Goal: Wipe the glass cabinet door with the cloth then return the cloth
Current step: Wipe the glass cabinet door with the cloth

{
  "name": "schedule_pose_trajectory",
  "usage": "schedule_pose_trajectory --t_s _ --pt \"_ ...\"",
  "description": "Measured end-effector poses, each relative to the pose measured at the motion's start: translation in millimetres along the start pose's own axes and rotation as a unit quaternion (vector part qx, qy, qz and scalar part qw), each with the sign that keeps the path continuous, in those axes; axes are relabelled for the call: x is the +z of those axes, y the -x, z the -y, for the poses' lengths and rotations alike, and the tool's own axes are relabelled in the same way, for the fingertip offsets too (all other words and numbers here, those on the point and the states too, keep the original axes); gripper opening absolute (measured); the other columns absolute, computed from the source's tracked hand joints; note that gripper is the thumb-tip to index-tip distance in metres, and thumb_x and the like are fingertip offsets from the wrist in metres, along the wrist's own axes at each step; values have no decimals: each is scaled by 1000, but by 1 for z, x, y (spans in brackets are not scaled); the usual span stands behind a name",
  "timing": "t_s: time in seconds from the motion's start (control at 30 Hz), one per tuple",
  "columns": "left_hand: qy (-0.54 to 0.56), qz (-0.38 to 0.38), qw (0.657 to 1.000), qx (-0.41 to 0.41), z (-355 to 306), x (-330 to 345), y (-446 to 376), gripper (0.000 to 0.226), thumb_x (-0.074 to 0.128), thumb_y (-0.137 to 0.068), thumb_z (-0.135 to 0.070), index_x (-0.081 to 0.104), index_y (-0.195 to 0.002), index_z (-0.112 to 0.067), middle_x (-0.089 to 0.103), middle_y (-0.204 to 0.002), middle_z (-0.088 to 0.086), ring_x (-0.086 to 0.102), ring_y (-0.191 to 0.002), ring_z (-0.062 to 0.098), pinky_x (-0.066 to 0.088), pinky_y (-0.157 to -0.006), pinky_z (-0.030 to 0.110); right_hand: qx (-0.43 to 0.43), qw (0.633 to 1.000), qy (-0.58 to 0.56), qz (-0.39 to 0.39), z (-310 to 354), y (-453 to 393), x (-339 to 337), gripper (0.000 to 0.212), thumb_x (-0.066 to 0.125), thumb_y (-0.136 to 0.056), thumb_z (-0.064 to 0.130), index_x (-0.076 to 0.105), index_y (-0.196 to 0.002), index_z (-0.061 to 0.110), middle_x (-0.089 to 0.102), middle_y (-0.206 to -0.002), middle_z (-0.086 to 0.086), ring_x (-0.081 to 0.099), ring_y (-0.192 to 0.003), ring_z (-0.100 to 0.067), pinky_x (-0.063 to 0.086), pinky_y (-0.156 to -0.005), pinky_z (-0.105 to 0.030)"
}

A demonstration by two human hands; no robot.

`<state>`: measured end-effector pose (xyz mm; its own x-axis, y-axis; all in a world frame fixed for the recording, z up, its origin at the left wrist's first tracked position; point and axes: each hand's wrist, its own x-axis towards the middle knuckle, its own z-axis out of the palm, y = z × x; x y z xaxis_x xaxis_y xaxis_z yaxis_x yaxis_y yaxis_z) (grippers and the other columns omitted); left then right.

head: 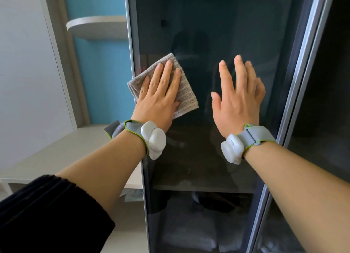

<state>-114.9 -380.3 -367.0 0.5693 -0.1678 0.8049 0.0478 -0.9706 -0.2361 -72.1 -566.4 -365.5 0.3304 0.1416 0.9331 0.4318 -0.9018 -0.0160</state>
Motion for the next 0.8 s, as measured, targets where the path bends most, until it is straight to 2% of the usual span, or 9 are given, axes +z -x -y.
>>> schedule_pose_trajectory --t_s 0.37,0.5,0.67,0.73,0.8 --pt "7 -32 999 -26 19 -52 -84 71 36 -95 -43 0 -149 -14 -2 -159 8 -4 -146 30 3 -116 45 -1 1000 -10 -28 1 -63 -30 59 46 -91 30 26 -145 17 20 -154 -16 18 -140 -39 24 -106 -57" --pt "6 -27 999 -19 22 -55 -86 71 38 -95 -41 2 -149 -14 0 -159 8 -2 -146 30 7 -118 46 -10 999 -15 -32 4 -75 -35 59 47 -91 30 27 -144 16 22 -153 -17 19 -139 -40 25 -105 -59" --pt "-60 30 996 58 21 -46 -58 86 53 -89 -40 -3 -149 -15 -2 -159 8 -4 -145 32 9 -115 50 -1 999 -16 -29 1 -78 -35 59 50 -90 28 27 -143 15 23 -152 -16 20 -139 -39 26 -105 -59" --pt "-61 49 992 98 16 -38 -41 86 53 -89 -39 -6 -149 -18 -4 -159 6 -9 -145 29 7 -114 49 4 1000 -15 -23 0 -78 -35 59 50 -90 28 28 -143 15 24 -152 -17 21 -139 -40 26 -104 -59" --pt "-51 65 991 104 14 -32 -34 84 50 -91 -41 -8 -148 -21 -6 -159 4 -13 -143 27 6 -115 49 3 1000 -11 -17 -2 -78 -34 59 50 -90 29 28 -143 15 24 -152 -17 21 -138 -40 27 -104 -59"
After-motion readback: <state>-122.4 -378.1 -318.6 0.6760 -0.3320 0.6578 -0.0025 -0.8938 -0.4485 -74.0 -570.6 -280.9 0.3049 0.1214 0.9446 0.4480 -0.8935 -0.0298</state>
